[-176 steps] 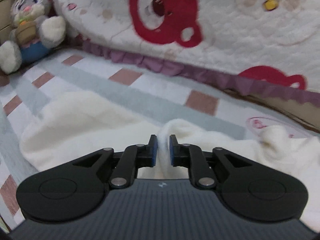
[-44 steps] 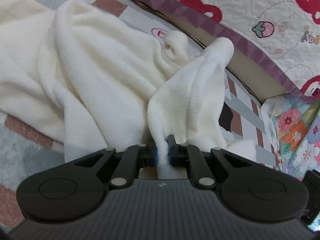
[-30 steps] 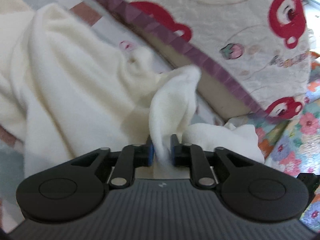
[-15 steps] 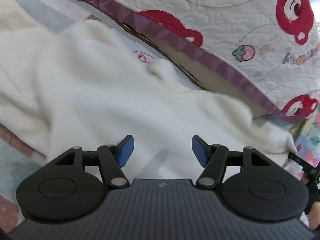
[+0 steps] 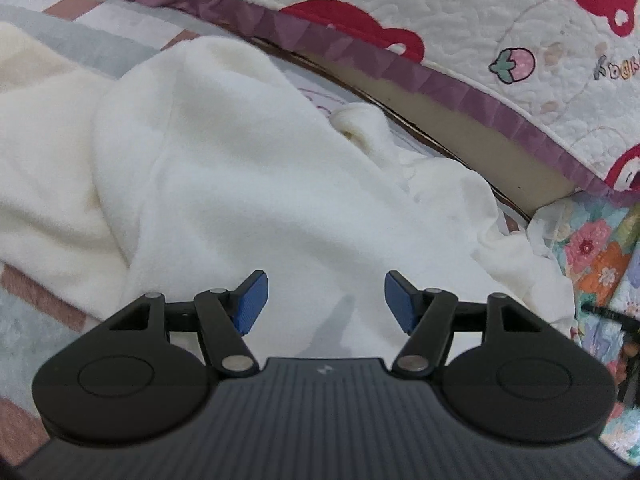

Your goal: Fold clothes

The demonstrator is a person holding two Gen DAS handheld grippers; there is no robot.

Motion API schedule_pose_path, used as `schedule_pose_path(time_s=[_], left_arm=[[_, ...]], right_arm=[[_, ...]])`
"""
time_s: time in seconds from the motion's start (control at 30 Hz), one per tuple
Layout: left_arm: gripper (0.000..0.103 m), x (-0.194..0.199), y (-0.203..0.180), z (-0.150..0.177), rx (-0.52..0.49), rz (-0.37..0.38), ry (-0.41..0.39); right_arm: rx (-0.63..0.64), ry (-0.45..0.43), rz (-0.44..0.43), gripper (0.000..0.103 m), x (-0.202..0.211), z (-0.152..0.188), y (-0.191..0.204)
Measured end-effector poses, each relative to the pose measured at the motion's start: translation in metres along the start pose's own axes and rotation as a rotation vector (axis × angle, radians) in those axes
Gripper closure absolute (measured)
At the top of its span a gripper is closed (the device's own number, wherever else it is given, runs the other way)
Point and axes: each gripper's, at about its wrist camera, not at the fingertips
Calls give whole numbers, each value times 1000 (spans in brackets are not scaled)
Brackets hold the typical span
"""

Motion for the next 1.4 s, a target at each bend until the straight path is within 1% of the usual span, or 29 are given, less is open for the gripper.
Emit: schedule_pose_path(time_s=[0.07, 0.1, 0.17, 0.27, 0.3, 0.37, 0.4, 0.47, 0.5, 0.53, 0.57, 0.6, 0.67, 0.7, 0.73, 0.83, 0.87, 0.9, 0.93, 0.97, 1.0, 1.07, 1.17, 1.2, 1.23, 1.27, 1.3, 1.33, 1.4], left_arm=[[39, 6, -8, -10, -53, -10, -24], [39, 11, -15, -17, -95, -15, -52], [37, 15, -27, -35, -159, -34, -92], [37, 11, -36, -67, -215, -119, -142], [36, 8, -35, -77, -220, -138, -156], [32, 0, -22, -92, -190, -149, -157], [29, -5, -14, -99, -162, -149, -150], [30, -18, 15, -99, -43, -128, -89], [31, -24, 27, -97, 3, -119, -66], [31, -25, 33, -91, 8, -105, -69], [31, -23, 35, -86, -17, -93, -78], [31, -21, 35, -82, -47, -86, -84], [31, -18, 28, -80, -121, -95, -83], [31, -18, 26, -79, -137, -97, -81], [30, -18, 25, -79, -144, -96, -81], [30, -17, 34, -81, -98, -66, -92], [30, -16, 36, -82, -85, -55, -92], [30, -16, 38, -82, -80, -47, -89], [29, -19, 37, -82, -94, -48, -78], [29, -21, 36, -82, -108, -50, -66], [29, -23, 34, -81, -128, -55, -59], [29, -24, 31, -77, -169, -72, -61], [29, -22, 30, -73, -186, -75, -65], [29, -21, 31, -74, -178, -71, -69], [29, -20, 33, -74, -168, -67, -74], [29, -20, 33, -75, -164, -64, -79], [29, -19, 31, -74, -176, -63, -82], [29, -17, 28, -73, -187, -63, -85], [31, -14, 23, -71, -213, -59, -96]], right_arm=[[36, -38, -132, 60, 5, -15, 18], [59, -54, -204, 58, 7, -23, 29], [122, -85, -346, 58, 9, -43, 54], [260, -145, -484, 57, 12, -73, 104], [301, -160, -524, 57, 11, -83, 120], [355, -161, -610, 55, 7, -102, 154], [379, -157, -652, 51, 5, -111, 171], [418, -119, -725, 48, -6, -128, 203], [430, -94, -755, 48, -11, -135, 217], [434, -68, -780, 48, -16, -140, 229], [441, -44, -802, 48, -20, -143, 241], [448, -25, -816, 48, -23, -145, 251], [457, 1, -826, 47, -32, -148, 268], [456, 19, -826, 47, -39, -149, 274], [448, 41, -824, 47, -47, -149, 280], [350, 137, -859, 46, -69, -146, 284], [338, 151, -861, 45, -72, -144, 284], [353, 151, -849, 45, -72, -141, 286], [368, 151, -837, 45, -73, -139, 288], [377, 146, -817, 42, -74, -137, 289], [380, 136, -789, 35, -76, -136, 288], [369, 129, -751, 32, -81, -134, 287], [266, 208, -810, 33, -98, -125, 288], [270, 201, -825, 37, -98, -121, 291], [301, 162, -832, 53, -93, -118, 295], [326, 118, -820, 76, -85, -116, 297], [346, 69, -787, 82, -75, -116, 299], [334, 8, -757, 85, -64, -117, 294], [272, -153, -714, 89, -36, -119, 269]])
Point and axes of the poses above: each gripper's, at about its wrist camera, not at the fingertips, and x roughly against the way its jaws point, y to its left, z to its underside, and after that the axes turned 4 degrees about x, right-handed
